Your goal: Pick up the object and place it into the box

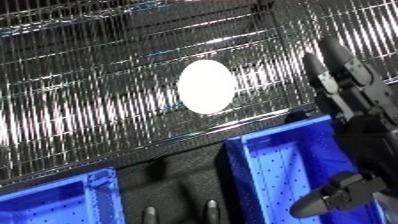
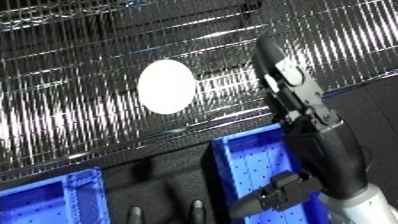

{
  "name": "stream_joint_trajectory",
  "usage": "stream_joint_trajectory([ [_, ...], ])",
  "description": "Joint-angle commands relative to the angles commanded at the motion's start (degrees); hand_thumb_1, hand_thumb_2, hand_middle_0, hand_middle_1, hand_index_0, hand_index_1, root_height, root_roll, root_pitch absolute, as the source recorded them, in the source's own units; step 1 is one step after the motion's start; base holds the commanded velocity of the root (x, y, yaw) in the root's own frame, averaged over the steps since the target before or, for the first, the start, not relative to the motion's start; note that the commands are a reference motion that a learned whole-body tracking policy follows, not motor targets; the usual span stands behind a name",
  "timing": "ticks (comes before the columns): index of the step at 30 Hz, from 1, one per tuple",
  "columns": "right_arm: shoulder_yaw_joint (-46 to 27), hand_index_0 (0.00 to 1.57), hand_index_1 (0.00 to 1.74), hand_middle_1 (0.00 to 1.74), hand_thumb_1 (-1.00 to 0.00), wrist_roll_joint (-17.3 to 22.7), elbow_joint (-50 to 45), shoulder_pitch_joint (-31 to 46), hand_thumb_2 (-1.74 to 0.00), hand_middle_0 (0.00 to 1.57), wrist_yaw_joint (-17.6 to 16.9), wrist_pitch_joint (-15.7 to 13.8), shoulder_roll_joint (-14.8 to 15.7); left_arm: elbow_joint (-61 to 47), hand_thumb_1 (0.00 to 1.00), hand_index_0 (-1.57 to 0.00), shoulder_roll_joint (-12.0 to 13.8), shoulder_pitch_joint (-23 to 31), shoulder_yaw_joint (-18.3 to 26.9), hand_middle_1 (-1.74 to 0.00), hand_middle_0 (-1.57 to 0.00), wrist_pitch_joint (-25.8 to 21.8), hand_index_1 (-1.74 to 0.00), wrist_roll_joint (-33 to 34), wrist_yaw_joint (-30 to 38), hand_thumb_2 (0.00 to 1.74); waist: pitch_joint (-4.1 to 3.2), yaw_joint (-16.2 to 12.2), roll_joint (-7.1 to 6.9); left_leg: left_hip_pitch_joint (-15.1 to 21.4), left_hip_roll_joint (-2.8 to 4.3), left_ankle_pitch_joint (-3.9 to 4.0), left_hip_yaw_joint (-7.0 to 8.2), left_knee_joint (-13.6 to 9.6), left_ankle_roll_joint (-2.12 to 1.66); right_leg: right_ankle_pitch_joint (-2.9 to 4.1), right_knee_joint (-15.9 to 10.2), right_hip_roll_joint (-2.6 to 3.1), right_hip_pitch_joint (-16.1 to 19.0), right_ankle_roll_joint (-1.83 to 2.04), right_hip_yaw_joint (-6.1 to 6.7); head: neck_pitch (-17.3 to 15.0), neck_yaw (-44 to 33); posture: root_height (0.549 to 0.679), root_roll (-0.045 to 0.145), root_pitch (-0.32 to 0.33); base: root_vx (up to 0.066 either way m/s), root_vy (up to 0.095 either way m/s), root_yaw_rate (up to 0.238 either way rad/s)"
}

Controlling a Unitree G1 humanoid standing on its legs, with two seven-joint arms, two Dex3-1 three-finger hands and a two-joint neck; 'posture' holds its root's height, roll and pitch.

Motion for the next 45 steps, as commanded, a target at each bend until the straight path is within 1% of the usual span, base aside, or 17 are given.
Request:
stream_joint_trajectory([
  [1,1.6,0.0,0.0,0.0,0.0,-3.0,2.7,-2.0,0.0,0.0,-3.0,0.4,-0.9,-0.5,0.0,0.0,-0.1,0.1,-0.3,0.0,0.0,0.2,0.0,0.4,0.1,0.0,0.06,0.5,0.22,-0.1,-0.22,-0.02,-0.25,0.3,0.14,-0.11,0.4,-0.16,-0.1,-0.16,-0.12,0.8,0.8,0.64,0.044,0.058,0.031,-0.005,0.069],
  [2,1.6,0.0,0.0,0.0,0.0,-3.0,2.7,-2.0,0.0,0.0,-3.0,0.4,-0.9,-0.5,0.0,0.0,-0.1,0.1,-0.3,0.0,0.0,0.2,0.0,0.4,0.1,0.0,0.06,0.5,0.22,-0.1,-0.22,-0.02,-0.25,0.3,0.14,-0.11,0.4,-0.16,-0.1,-0.16,-0.12,0.8,0.8,0.64,0.044,0.058,0.031,-0.005,0.069],
  [3,2.5,0.0,0.0,0.0,0.0,-4.6,4.2,-3.3,0.0,0.0,-4.7,0.6,-1.3,-0.7,0.0,0.0,-0.1,0.1,-0.6,0.0,0.0,0.2,0.0,0.5,0.1,0.0,0.07,0.8,0.36,-0.2,-0.35,-0.02,-0.38,0.4,0.21,-0.17,0.5,-0.25,-0.2,-0.24,-0.18,1.1,1.4,0.639,0.044,0.058,0.027,-0.004,0.077],
  [4,4.3,0.0,0.0,0.0,0.0,-7.2,7.5,-5.9,0.0,0.0,-8.3,1.0,-2.2,-1.0,0.0,0.0,-0.2,0.1,-1.2,0.0,0.0,0.3,0.0,0.6,0.2,0.0,0.07,1.4,0.64,-0.5,-0.61,0.0,-0.64,0.5,0.32,-0.27,0.9,-0.4,-0.4,-0.39,-0.3,1.4,2.3,0.639,0.046,0.058,0.016,-0.002,0.073],
  [5,4.3,0.0,0.0,0.0,0.0,-7.2,7.5,-5.9,0.0,0.0,-8.3,1.0,-2.2,-1.0,0.0,0.0,-0.2,0.1,-1.2,0.0,0.0,0.3,0.0,0.6,0.2,0.0,0.07,1.4,0.64,-0.5,-0.61,0.0,-0.64,0.5,0.32,-0.27,0.9,-0.4,-0.4,-0.39,-0.3,1.4,2.3,0.639,0.046,0.058,0.016,-0.002,0.073],
  [6,5.8,0.0,0.0,0.0,0.0,-8.7,10.9,-8.5,0.0,0.0,-11.5,1.4,-3.0,-1.3,0.0,0.0,-0.3,0.0,-2.0,0.0,0.0,0.5,0.0,0.6,0.3,0.0,0.07,1.9,0.97,-0.8,-0.9,0.01,-0.9,0.7,0.39,-0.36,1.1,-0.53,-0.6,-0.53,-0.42,1.9,3.3,0.638,0.047,0.059,0.012,0.0,0.077],
  [7,5.8,0.0,0.0,0.0,0.0,-8.7,10.9,-8.5,0.0,0.0,-11.5,1.4,-3.0,-1.3,0.0,0.0,-0.3,0.0,-2.0,0.0,0.0,0.5,0.0,0.6,0.3,0.0,0.07,1.9,0.97,-0.8,-0.9,0.01,-0.9,0.7,0.39,-0.36,1.1,-0.53,-0.6,-0.53,-0.42,1.9,3.3,0.638,0.047,0.059,0.012,0.0,0.077],
  [8,7.0,0.0,0.0,0.0,0.0,-9.5,14.1,-10.7,0.0,0.0,-14.3,1.6,-3.5,-1.5,0.0,0.0,-0.4,-0.2,-2.8,0.0,0.0,0.7,0.0,0.5,0.4,0.0,0.07,2.4,1.3,-1.2,-1.19,-0.02,-1.12,0.9,0.46,-0.43,1.4,-0.62,-0.9,-0.66,-0.51,2.3,4.1,0.638,0.048,0.06,0.004,0.001,0.068],
  [9,7.0,0.0,0.0,0.0,0.0,-9.5,14.1,-10.7,0.0,0.0,-14.3,1.6,-3.5,-1.5,0.0,0.0,-0.4,-0.2,-2.8,0.0,0.0,0.7,0.0,0.5,0.4,0.0,0.07,2.4,1.3,-1.2,-1.19,-0.02,-1.12,0.9,0.46,-0.43,1.4,-0.62,-0.9,-0.66,-0.51,2.3,4.1,0.638,0.048,0.06,0.004,0.001,0.068],
  [10,8.2,0.0,0.0,0.0,0.0,-10.1,17.4,-13.0,0.0,0.0,-16.8,1.7,-3.8,-1.6,0.0,0.0,-0.6,-0.5,-3.7,0.0,0.0,0.8,0.0,0.4,0.5,0.0,0.07,2.8,1.65,-1.6,-1.47,-0.09,-1.31,1.1,0.52,-0.48,1.6,-0.75,-1.2,-0.78,-0.63,2.5,5.1,0.637,0.049,0.062,0.001,0.001,0.066],
  [12,9.2,0.0,0.0,0.0,0.0,-10.3,20.2,-15.1,0.0,0.0,-19.2,1.8,-3.9,-1.6,0.0,0.0,-0.7,-0.7,-4.7,0.0,0.0,0.7,0.0,0.1,0.6,0.0,0.07,3.3,2.03,-2.0,-1.72,-0.16,-1.45,1.4,0.55,-0.53,1.9,-0.92,-1.6,-0.88,-0.77,2.6,6.2,0.637,0.05,0.064,0.004,0.005,0.065],
  [16,11.3,0.0,0.0,0.0,0.0,-10.2,25.1,-18.8,0.0,0.0,-22.3,2.3,-3.9,-1.8,0.0,0.0,-1.1,-0.9,-6.4,0.0,0.0,0.4,0.0,-0.7,0.7,0.0,0.07,4.1,2.89,-2.7,-2.22,-0.23,-1.57,1.7,0.6,-0.66,2.5,-1.22,-2.4,-1.12,-0.94,3.0,8.6,0.635,0.053,0.069,0.009,0.015,0.056],
  [19,12.5,0.0,0.0,0.0,0.0,-9.6,28.0,-20.9,0.0,0.0,-22.5,2.4,-3.6,-2.2,0.0,0.0,-1.1,-1.0,-7.1,0.0,0.0,0.4,0.0,-1.1,0.7,0.0,0.07,4.5,3.34,-3.1,-2.46,-0.23,-1.59,1.8,0.62,-0.74,2.9,-1.32,-2.9,-1.23,-0.98,3.2,9.4,0.635,0.055,0.073,0.005,0.027,0.055],
  [21,14.6,0.0,0.0,0.0,0.0,-8.5,32.7,-24.2,0.0,0.0,-21.0,2.3,-2.8,-3.1,0.0,0.0,-1.2,-1.1,-7.8,0.0,0.0,0.7,0.0,-1.5,1.0,0.0,0.07,5.0,3.95,-4.0,-2.8,-0.16,-1.62,1.9,0.66,-0.83,3.3,-1.4,-3.8,-1.42,-1.03,3.4,10.4,0.633,0.057,0.082,-0.001,0.026,0.054],
  [26,17.7,0.0,0.0,0.0,0.0,-7.1,37.9,-27.7,0.0,0.0,-17.8,2.7,-2.0,-4.6,0.0,0.0,-1.0,-1.0,-8.5,0.0,0.0,1.4,0.0,-2.0,1.2,0.0,0.07,5.6,4.67,-5.0,-3.17,0.22,-1.7,1.6,0.67,-0.79,3.7,-1.48,-5.1,-1.65,-1.1,3.6,11.8,0.632,0.061,0.096,-0.002,0.022,0.052],
  [35,20.6,0.0,0.0,0.0,0.0,-6.8,40.8,-30.5,0.0,0.0,-14.6,4.5,-0.8,-5.3,0.0,0.0,-0.9,-0.6,-9.2,0.0,0.0,1.2,0.0,-2.3,0.8,0.0,0.07,6.3,5.26,-5.8,-3.43,0.67,-1.7,1.0,0.71,-0.71,3.5,-1.55,-5.9,-1.89,-1.25,3.7,14.3,0.633,0.063,0.112,0.002,0.017,0.033],
  [45,22.1,0.0,0.0,0.0,0.0,-5.8,42.4,-32.0,0.0,0.0,-11.6,6.3,0.3,-6.8,0.0,0.0,-1.2,-0.8,-9.8,0.0,0.0,1.9,0.0,-2.1,1.3,0.0,0.07,6.9,5.55,-6.0,-3.56,0.95,-1.78,0.7,0.74,-0.46,3.2,-1.71,-6.2,-1.92,-1.39,4.0,15.2,0.633,0.064,0.117,0.005,0.012,0.021],
])
